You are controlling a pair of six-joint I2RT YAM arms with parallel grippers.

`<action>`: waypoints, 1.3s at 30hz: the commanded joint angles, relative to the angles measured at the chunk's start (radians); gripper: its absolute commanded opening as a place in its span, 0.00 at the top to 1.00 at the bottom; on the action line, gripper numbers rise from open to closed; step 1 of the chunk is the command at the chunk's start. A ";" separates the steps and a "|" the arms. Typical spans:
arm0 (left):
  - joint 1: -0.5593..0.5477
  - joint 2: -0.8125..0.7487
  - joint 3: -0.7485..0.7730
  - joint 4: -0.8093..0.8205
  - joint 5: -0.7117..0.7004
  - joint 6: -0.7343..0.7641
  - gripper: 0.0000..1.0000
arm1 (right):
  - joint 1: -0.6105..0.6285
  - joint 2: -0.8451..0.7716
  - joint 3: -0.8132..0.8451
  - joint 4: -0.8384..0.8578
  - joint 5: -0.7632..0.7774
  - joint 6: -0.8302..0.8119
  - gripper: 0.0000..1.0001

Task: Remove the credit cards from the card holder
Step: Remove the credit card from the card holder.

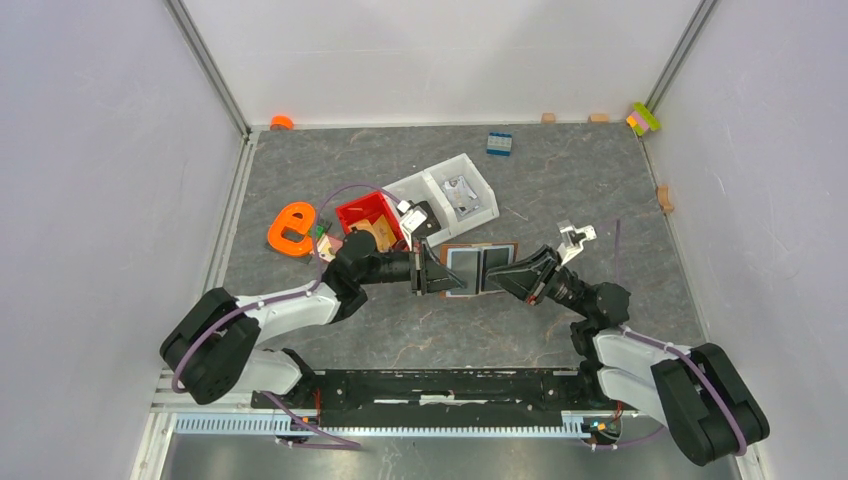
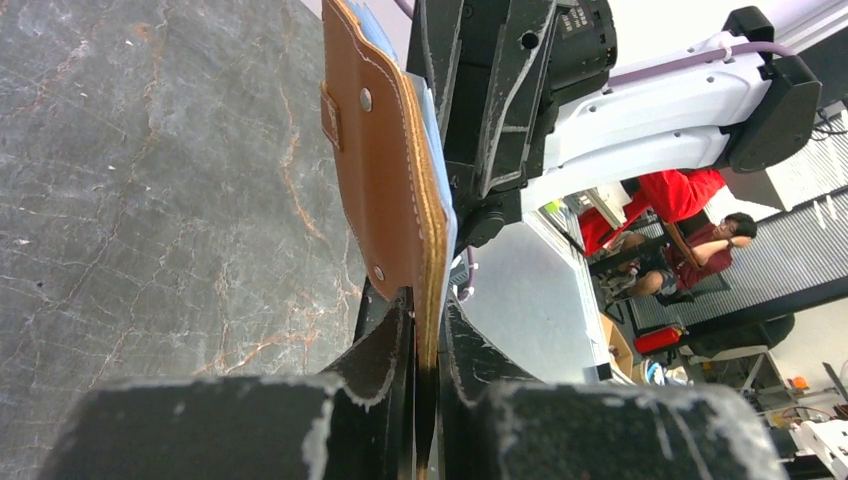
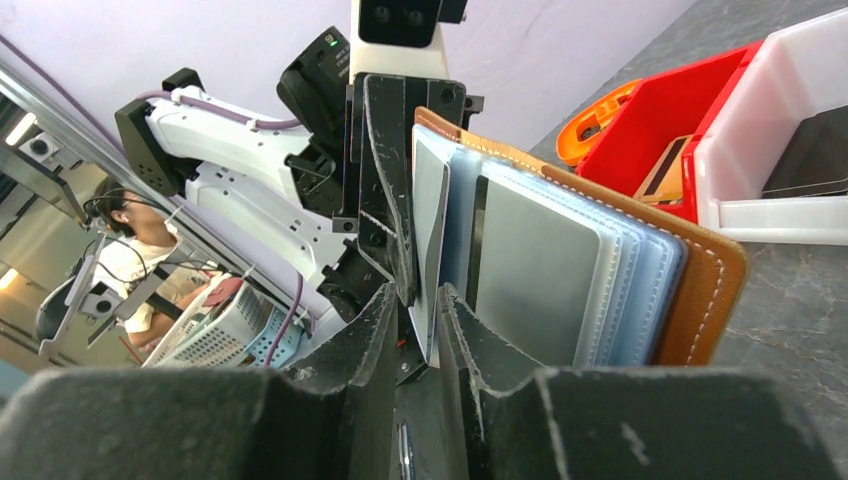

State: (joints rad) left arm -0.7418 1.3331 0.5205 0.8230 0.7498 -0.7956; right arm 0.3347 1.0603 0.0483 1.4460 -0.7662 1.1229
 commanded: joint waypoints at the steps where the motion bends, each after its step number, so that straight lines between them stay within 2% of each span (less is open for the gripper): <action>1: -0.006 0.003 0.035 0.100 0.042 -0.025 0.95 | 0.034 0.000 0.031 -0.004 -0.011 -0.055 0.75; 11: -0.016 0.024 0.044 0.126 0.065 -0.042 0.96 | 0.075 0.000 0.060 -0.083 -0.007 -0.113 0.76; 19: -0.019 0.025 0.045 0.124 0.066 -0.040 0.93 | 0.095 0.001 0.077 -0.133 -0.002 -0.139 0.97; 21: -0.019 0.025 0.046 0.120 0.065 -0.039 0.87 | 0.096 0.000 0.078 -0.133 -0.002 -0.141 1.00; 24: -0.019 0.009 0.039 0.118 0.055 -0.032 0.69 | 0.096 -0.019 0.073 -0.157 0.016 -0.152 1.00; 28: -0.020 -0.048 0.020 0.072 0.013 0.015 0.66 | 0.093 -0.064 0.074 -0.271 0.063 -0.208 1.00; 32: -0.018 -0.097 -0.001 0.051 -0.027 0.047 0.67 | 0.074 -0.087 0.067 -0.306 0.080 -0.217 1.00; 39: -0.013 -0.116 -0.009 0.030 -0.056 0.059 0.92 | 0.058 -0.066 0.056 -0.250 0.062 -0.176 1.00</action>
State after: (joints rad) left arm -0.7486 1.2537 0.5098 0.7994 0.6895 -0.7647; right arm 0.4057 0.9764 0.0921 1.1828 -0.7231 0.9539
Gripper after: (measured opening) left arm 0.139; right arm 0.004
